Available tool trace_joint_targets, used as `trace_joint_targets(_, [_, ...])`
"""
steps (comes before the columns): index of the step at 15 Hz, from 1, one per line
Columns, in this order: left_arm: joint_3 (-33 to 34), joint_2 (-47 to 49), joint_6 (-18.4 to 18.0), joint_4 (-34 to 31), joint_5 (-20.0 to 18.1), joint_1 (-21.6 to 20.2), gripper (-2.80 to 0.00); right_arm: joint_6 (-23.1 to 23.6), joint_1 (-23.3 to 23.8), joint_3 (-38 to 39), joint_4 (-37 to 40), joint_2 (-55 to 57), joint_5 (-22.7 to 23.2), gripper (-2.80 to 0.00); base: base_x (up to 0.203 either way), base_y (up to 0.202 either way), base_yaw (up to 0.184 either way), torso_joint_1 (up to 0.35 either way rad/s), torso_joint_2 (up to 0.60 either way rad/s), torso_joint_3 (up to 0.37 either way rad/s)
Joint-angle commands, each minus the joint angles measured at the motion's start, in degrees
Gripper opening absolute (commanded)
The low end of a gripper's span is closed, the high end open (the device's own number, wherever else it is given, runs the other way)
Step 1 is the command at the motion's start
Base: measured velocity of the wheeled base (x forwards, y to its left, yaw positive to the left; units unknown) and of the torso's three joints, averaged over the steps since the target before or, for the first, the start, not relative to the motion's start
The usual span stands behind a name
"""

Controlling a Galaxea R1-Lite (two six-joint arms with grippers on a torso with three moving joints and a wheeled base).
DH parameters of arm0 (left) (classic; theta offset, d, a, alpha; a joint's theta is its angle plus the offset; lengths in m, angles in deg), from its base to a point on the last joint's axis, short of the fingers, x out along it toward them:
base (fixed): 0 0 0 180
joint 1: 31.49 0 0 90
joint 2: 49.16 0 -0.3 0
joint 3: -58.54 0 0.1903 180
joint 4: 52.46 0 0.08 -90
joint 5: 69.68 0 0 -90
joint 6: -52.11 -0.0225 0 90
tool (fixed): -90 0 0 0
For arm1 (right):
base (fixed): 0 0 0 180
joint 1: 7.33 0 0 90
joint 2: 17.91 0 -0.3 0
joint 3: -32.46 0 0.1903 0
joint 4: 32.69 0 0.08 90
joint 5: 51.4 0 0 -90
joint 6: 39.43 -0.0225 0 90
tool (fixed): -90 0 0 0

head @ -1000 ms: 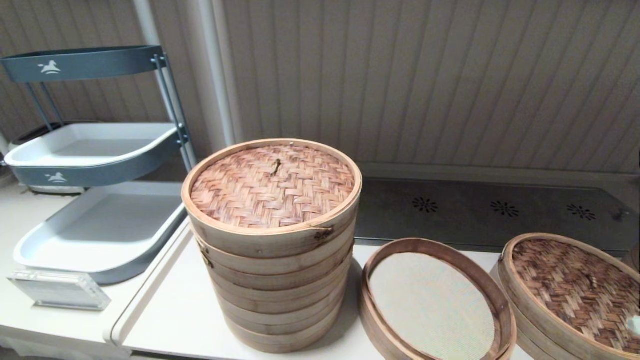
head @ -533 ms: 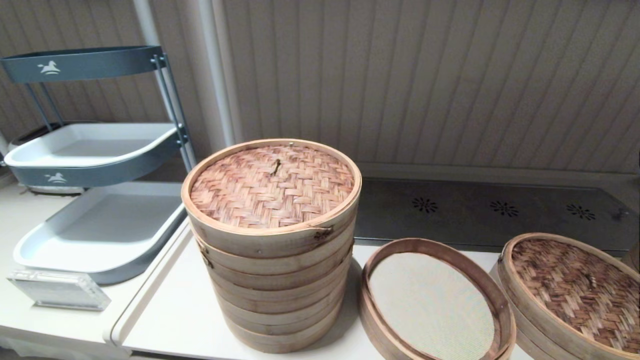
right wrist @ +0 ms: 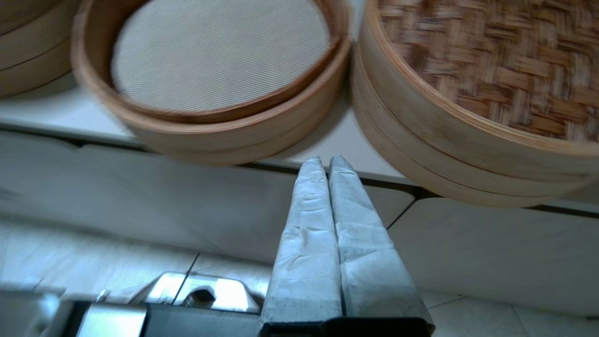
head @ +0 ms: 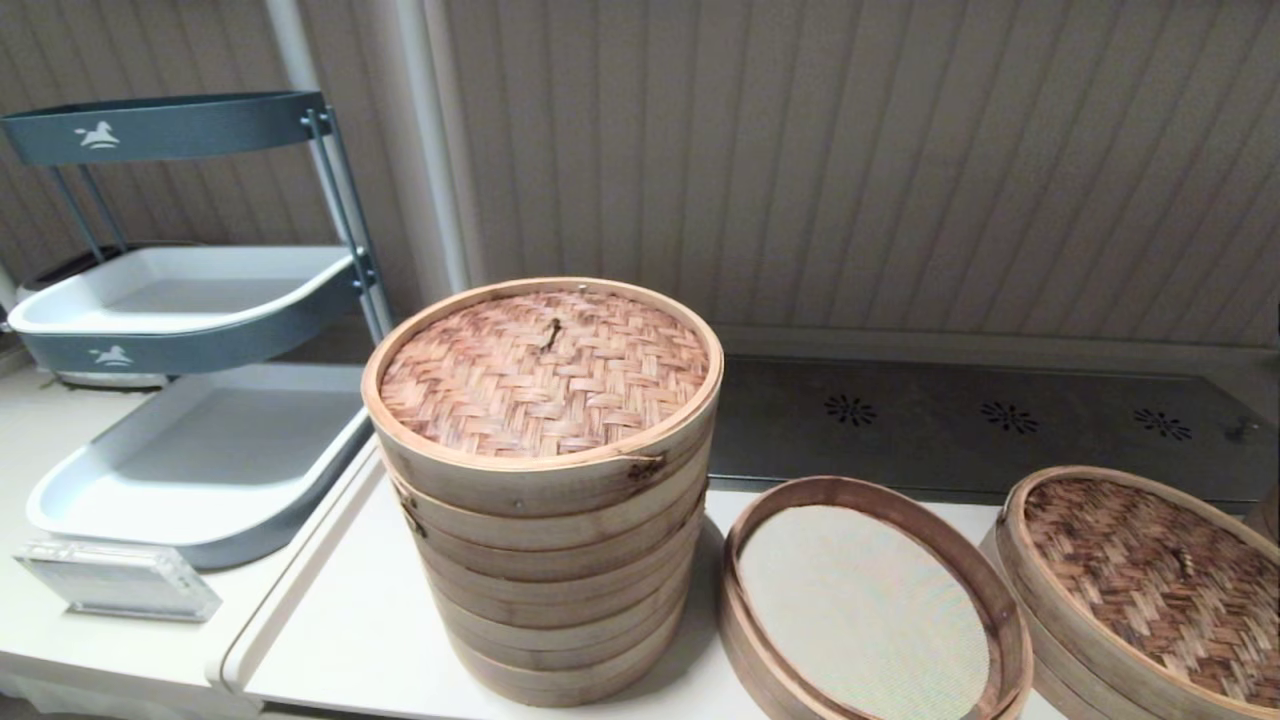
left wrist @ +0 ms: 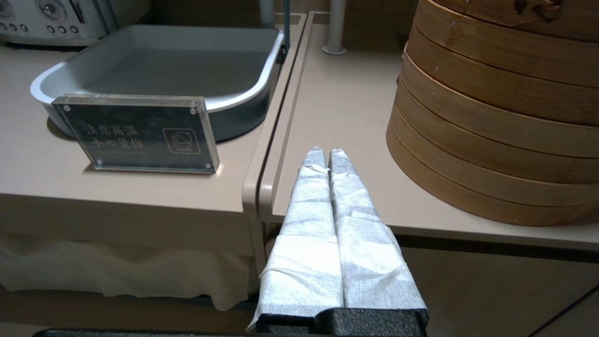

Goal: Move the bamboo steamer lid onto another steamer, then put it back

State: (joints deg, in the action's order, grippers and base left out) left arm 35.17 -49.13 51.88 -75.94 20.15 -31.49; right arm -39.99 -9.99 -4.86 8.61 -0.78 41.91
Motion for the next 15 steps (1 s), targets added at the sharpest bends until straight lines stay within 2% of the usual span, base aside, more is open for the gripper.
trace_joint_targets(1, [0.2, 0.1, 0.0, -0.1, 0.0, 0.0, -2.8, -0.1, 3.8, 5.8, -5.9, -0.9, -0.7, -2.8, 0.0, 0.0, 0.0, 0.0, 0.0, 0.0])
trace_joint_targets(2, [0.2, 0.1, 0.0, 0.0, 0.0, 0.0, -2.8, -0.3, 6.1, 7.7, -8.4, -1.1, -1.1, -2.8, 0.0, 0.0, 0.0, 0.0, 0.0, 0.0])
trace_joint_targets(5, [0.2, 0.1, 0.0, -0.1, 0.0, 0.0, -2.8, 0.0, 5.5, 13.5, -18.0, -2.8, -2.0, -2.8, 0.0, 0.0, 0.0, 0.0, 0.0, 0.0])
trace_joint_targets(9, [0.2, 0.1, 0.0, 0.0, 0.0, 0.0, -2.8, 2.1, 2.6, 13.8, -18.0, -15.7, -2.2, -2.8, 0.0, 0.0, 0.0, 0.0, 0.0, 0.0])
trace_joint_targets(15, [0.2, 0.1, 0.1, -0.1, 0.0, 0.0, -2.8, 1.4, 2.2, 13.9, -17.8, -16.5, -2.5, -2.8, 0.0, 0.0, 0.0, 0.0, 0.0, 0.0])
